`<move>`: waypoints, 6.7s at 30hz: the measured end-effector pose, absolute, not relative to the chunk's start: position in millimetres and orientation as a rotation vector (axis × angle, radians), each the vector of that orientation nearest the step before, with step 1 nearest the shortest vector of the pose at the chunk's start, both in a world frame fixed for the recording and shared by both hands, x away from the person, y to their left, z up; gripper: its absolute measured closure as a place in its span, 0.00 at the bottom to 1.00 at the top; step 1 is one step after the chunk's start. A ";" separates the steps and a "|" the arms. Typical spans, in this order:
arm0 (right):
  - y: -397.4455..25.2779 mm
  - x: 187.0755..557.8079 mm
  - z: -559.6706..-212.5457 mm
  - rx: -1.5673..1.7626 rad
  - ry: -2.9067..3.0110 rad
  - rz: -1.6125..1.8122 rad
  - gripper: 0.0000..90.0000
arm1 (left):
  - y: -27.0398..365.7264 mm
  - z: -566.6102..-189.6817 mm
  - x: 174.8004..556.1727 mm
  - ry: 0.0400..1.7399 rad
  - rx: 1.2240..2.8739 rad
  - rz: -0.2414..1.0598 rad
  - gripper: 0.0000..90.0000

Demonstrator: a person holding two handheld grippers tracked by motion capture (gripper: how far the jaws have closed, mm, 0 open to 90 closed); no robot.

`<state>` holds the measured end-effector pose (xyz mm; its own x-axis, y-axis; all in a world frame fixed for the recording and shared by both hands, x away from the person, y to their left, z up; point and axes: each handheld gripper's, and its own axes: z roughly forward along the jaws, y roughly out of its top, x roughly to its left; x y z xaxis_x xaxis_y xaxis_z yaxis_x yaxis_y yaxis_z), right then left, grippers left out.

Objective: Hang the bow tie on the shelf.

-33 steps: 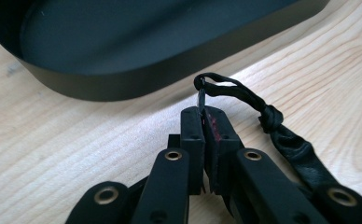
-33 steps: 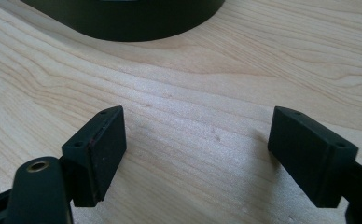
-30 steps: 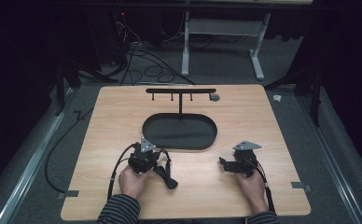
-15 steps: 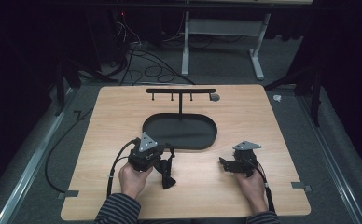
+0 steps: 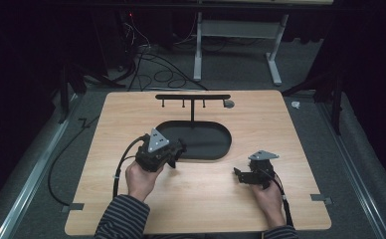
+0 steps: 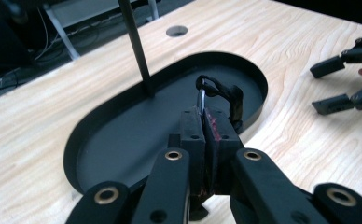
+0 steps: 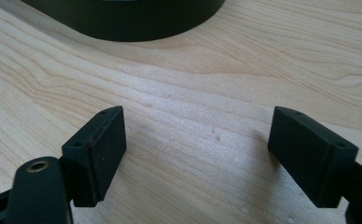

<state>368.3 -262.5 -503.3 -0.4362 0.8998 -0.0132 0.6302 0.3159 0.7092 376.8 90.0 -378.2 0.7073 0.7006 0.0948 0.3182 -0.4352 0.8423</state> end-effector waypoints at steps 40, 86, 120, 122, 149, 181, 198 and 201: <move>-262.4 368.3 -503.3 1.357 2.181 0.896 0.23 | 70.8 -357.4 430.6 0.801 1.975 0.550 0.96; -262.4 368.2 -503.3 1.355 2.183 0.897 0.23 | 61.4 -357.4 489.8 0.968 1.979 0.687 0.96; -262.4 368.1 -503.3 1.355 2.183 0.898 0.23 | 71.1 -364.7 465.2 0.932 1.992 0.630 0.73; -262.4 368.1 -503.3 1.355 2.183 0.898 0.23 | 72.3 -365.3 463.2 0.931 1.992 0.620 0.72; -262.4 368.2 -503.3 1.354 2.184 0.898 0.23 | 104.7 -361.5 435.0 0.939 1.945 0.636 0.68; -262.3 368.2 -503.3 1.355 2.183 0.898 0.23 | 129.5 -375.2 403.6 0.957 1.920 0.615 0.68; -262.3 368.2 -503.3 1.355 2.183 0.898 0.23 | 139.0 -385.5 390.8 0.956 1.921 0.576 0.68; -262.3 368.2 -503.3 1.355 2.183 0.898 0.23 | 143.2 -388.5 389.6 0.972 1.916 0.559 0.69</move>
<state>368.2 -262.3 -503.3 -0.4391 0.8983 -0.0128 0.6294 0.3177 0.7091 389.6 143.2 -388.5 0.5907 0.8069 0.0003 0.4056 -0.2973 0.8643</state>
